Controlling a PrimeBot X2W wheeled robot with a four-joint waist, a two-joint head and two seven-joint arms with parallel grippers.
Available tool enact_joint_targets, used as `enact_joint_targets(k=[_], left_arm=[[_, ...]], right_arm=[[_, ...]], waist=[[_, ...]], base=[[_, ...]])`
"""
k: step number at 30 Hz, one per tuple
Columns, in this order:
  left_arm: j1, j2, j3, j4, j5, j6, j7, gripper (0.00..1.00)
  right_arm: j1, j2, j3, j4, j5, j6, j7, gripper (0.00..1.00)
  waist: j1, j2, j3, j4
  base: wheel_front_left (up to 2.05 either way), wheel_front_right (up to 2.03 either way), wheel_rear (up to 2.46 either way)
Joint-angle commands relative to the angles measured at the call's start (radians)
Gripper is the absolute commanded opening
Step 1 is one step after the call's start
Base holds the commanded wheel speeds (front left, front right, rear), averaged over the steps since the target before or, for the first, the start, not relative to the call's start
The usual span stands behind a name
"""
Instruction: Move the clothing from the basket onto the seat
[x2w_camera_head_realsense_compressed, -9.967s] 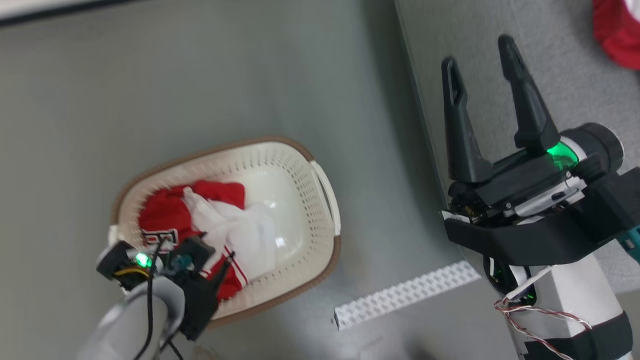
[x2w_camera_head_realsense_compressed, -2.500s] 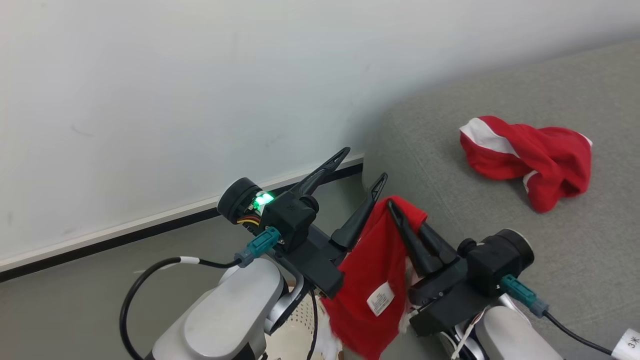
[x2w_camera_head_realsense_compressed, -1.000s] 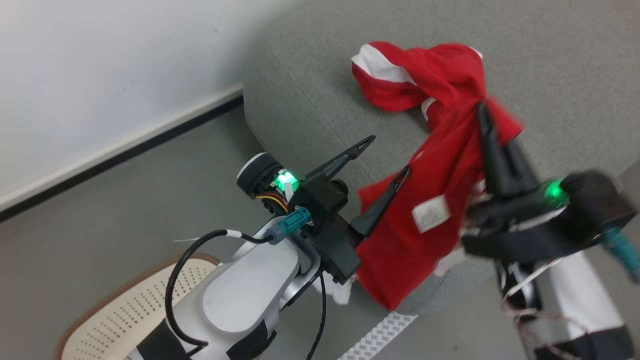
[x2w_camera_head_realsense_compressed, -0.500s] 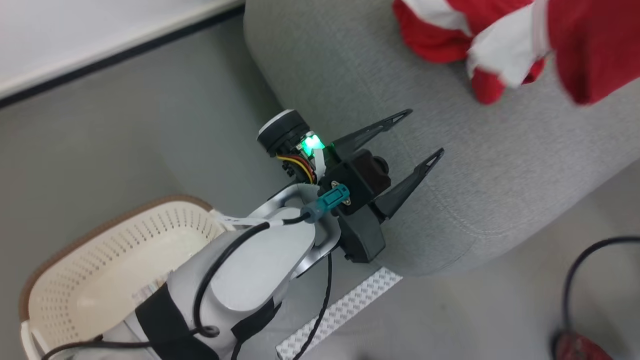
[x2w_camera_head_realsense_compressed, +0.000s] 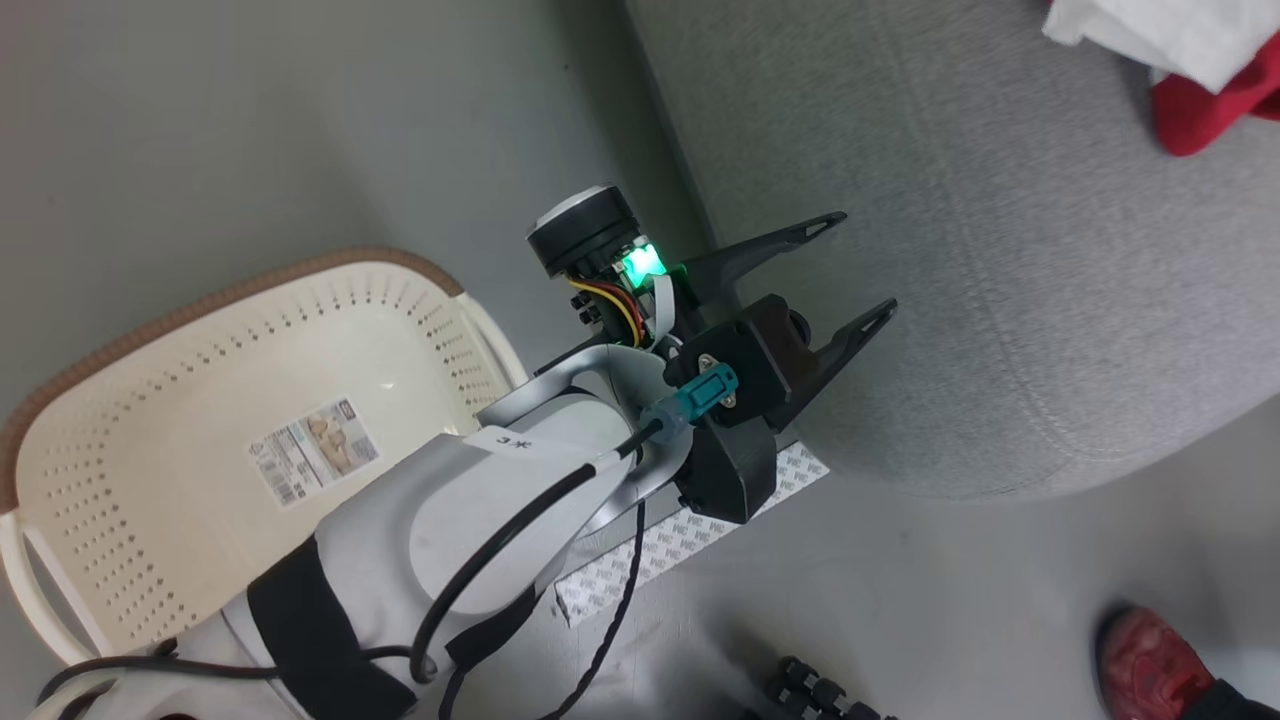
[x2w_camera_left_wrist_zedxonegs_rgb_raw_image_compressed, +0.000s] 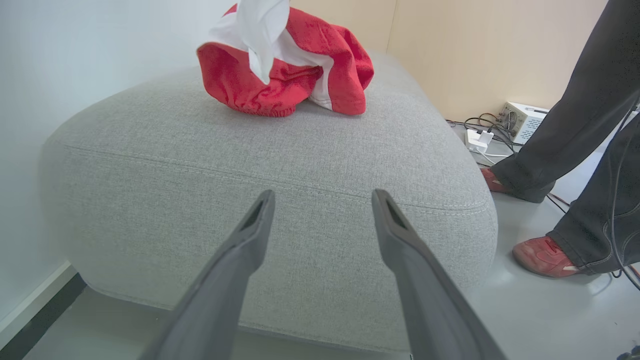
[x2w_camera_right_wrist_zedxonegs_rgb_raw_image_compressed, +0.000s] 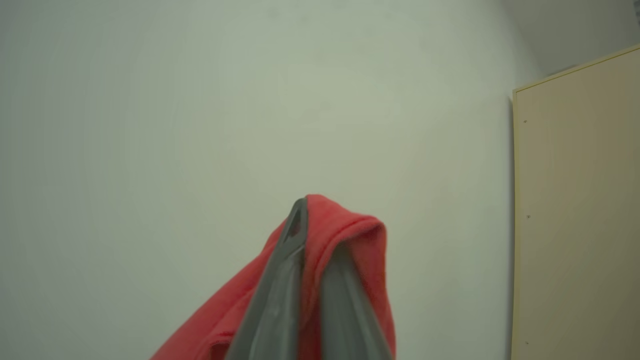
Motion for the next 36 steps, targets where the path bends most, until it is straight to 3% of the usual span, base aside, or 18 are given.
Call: enact_joint_targets(k=[1, 10, 23, 34, 36], left_arm=[[-0.017, 0.006, -0.001, -0.01, 0.006, 0.003, 0.004, 1.0], [0.009, 0.036, -0.001, -0.036, -0.003, 0.026, 0.036, 1.0], [0.042, 0.081, 0.006, -0.078, -0.023, 0.055, 0.061, 1.0], [0.07, 0.126, 0.022, -0.11, -0.042, 0.084, 0.065, 1.0], [0.07, 0.128, 0.021, -0.113, -0.043, 0.087, 0.063, 1.0]], right_arm=[[-0.018, -0.013, -0.005, 0.011, -0.009, 0.0, -0.001, 0.0], [0.017, -0.002, -0.043, 0.162, -0.025, -0.001, -0.001, 0.0], [0.221, 0.166, -0.038, 0.485, 0.013, -0.001, -0.001, 0.0], [0.326, 0.219, 0.041, 0.529, 0.045, -0.001, -0.001, 0.0], [0.347, 0.223, 0.045, 0.515, 0.043, -0.001, -0.001, 0.44]], waist=[[-0.0003, -0.0002, 0.062, 0.031], [-0.0003, -0.0002, 0.113, 0.031], [-0.0003, -0.0002, 0.118, 0.031], [-0.0003, -0.0002, 0.076, 0.026], [-0.0003, -0.0002, 0.068, 0.028]], base=[[0.0, 0.0, 0.0], [0.0, 0.0, 0.0], [0.0, 0.0, 0.0], [0.0, 0.0, 0.0], [0.0, 0.0, 0.0]])
